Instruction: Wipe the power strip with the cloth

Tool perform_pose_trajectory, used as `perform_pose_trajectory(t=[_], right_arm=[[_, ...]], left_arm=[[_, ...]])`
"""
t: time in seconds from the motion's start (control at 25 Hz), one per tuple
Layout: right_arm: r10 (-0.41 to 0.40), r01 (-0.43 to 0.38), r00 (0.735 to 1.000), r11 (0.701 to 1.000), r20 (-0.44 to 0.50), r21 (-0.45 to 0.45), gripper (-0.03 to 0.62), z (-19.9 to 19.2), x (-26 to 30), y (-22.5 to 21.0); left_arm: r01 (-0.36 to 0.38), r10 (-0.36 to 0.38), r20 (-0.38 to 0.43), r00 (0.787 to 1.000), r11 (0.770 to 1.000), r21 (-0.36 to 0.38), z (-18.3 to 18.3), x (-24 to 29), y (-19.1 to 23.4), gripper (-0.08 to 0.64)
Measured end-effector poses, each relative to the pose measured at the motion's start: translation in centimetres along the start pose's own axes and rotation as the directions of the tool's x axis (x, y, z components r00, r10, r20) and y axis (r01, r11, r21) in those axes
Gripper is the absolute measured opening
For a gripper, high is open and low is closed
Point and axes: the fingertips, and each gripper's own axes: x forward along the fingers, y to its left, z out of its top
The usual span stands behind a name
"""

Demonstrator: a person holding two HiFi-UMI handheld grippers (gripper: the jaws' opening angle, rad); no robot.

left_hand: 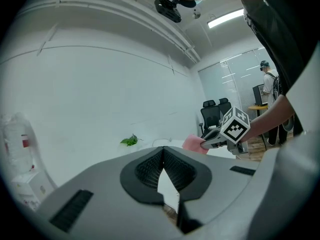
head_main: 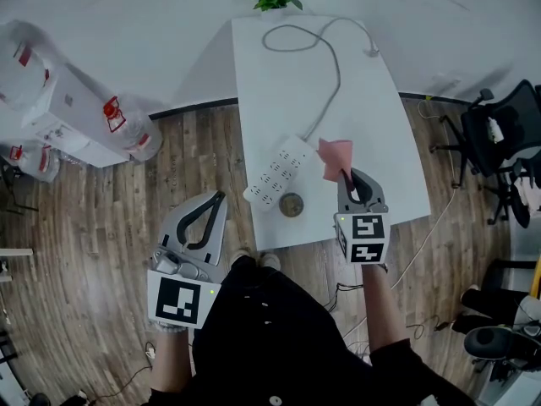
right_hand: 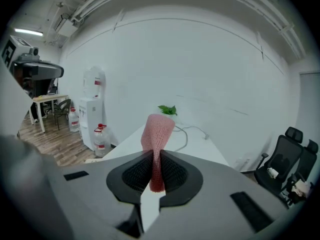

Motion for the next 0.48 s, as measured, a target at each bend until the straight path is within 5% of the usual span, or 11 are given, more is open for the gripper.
perform_pose_trajectory(t=[0.48], right_arm=[[-0.027,0.02,0.993,0.998,-0.118,-0.054,0.051,-3.5,5.5,-0.9]], left_arm=[[0.01,-0.01,-0.008,1.0,1.0,0.006,-0.8,-0.7,0.2,0.014]])
